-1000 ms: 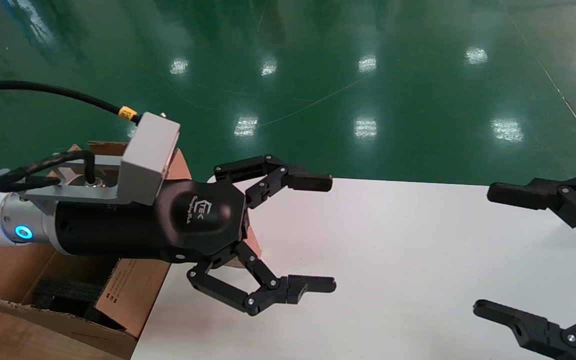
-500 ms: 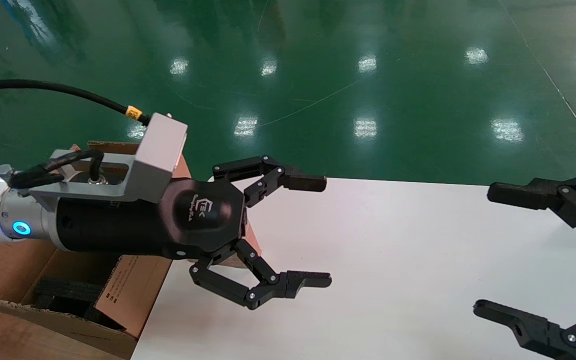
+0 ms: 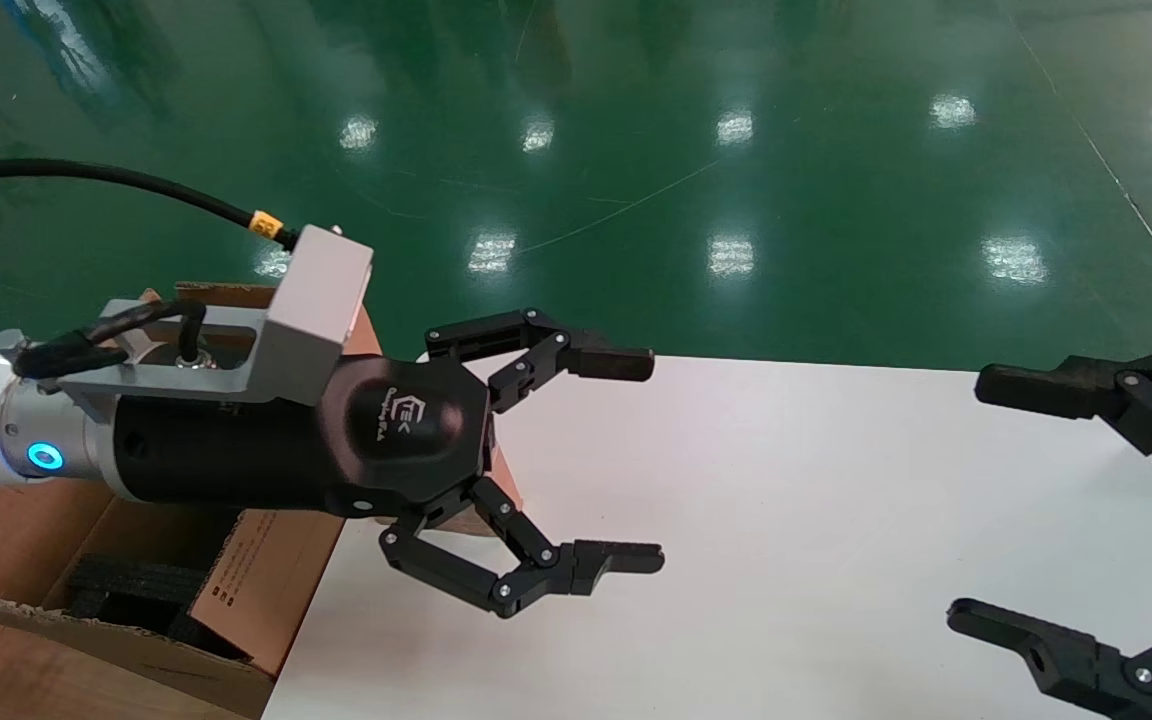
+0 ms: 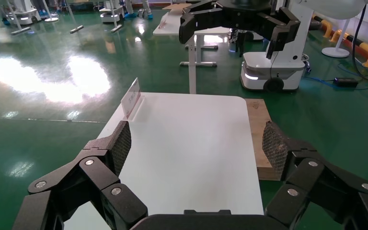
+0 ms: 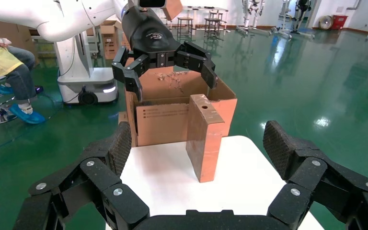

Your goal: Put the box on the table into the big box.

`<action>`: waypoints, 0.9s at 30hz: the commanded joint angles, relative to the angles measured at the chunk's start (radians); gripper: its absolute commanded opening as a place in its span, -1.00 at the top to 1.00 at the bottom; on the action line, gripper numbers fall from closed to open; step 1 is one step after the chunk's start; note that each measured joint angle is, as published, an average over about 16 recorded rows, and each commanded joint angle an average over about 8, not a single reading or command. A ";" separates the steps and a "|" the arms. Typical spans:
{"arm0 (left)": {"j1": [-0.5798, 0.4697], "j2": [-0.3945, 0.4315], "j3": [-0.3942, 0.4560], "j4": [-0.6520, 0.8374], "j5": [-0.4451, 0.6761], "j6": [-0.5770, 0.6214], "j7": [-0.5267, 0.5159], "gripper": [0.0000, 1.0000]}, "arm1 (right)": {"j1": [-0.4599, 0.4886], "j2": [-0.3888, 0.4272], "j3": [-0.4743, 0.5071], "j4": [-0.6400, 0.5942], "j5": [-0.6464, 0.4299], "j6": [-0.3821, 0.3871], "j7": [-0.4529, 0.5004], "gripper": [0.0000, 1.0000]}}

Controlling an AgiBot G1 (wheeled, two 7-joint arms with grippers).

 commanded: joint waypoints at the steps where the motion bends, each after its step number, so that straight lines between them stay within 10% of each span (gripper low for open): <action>1: 0.001 0.001 -0.001 0.002 -0.002 0.001 0.002 -1.00 | 0.000 0.000 0.000 0.000 0.000 0.000 0.000 -1.00; 27: 0.013 0.020 -0.011 0.023 -0.028 0.018 0.035 -1.00 | 0.000 0.000 -0.001 0.000 0.001 0.000 0.000 -1.00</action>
